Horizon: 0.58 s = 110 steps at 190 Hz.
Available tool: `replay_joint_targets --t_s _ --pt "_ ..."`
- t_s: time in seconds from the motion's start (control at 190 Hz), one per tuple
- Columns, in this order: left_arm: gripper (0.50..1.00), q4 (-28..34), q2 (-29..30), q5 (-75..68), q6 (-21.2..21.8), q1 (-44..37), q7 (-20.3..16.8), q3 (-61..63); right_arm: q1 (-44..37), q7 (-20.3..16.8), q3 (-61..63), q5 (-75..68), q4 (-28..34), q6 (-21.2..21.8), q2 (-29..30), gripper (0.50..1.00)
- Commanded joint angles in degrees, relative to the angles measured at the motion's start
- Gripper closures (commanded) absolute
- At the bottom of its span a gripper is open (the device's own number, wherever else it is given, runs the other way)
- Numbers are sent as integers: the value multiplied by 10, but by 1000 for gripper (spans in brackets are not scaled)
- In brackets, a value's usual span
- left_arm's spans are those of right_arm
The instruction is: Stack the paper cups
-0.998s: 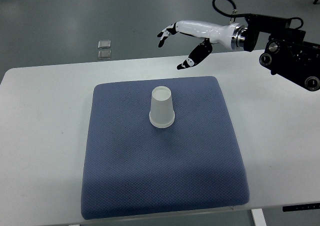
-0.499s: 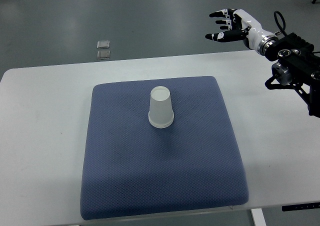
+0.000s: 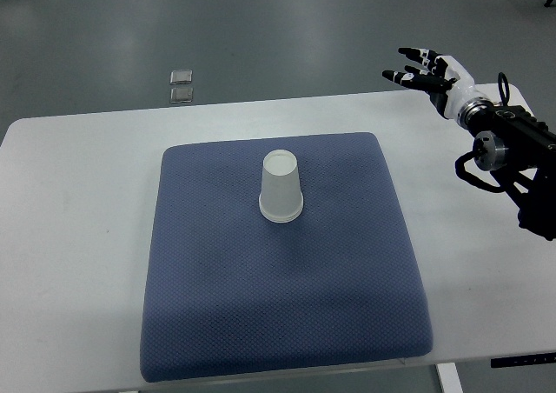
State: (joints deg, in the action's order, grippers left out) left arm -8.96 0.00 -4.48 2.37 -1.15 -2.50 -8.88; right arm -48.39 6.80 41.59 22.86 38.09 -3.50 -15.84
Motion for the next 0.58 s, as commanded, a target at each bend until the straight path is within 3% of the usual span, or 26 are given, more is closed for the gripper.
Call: replay_joint_targets --t_s 0.0,0.105,0.573 --pt "500 0 0 0 0 -1 0 0 18 0 39 0 0 24 10 566" --pt "500 0 0 0 0 0 0 0 30 0 60 0 0 42 13 566" --pt "500 0 0 0 0 0 0 -1 48 4 62 1 0 36 34 566"
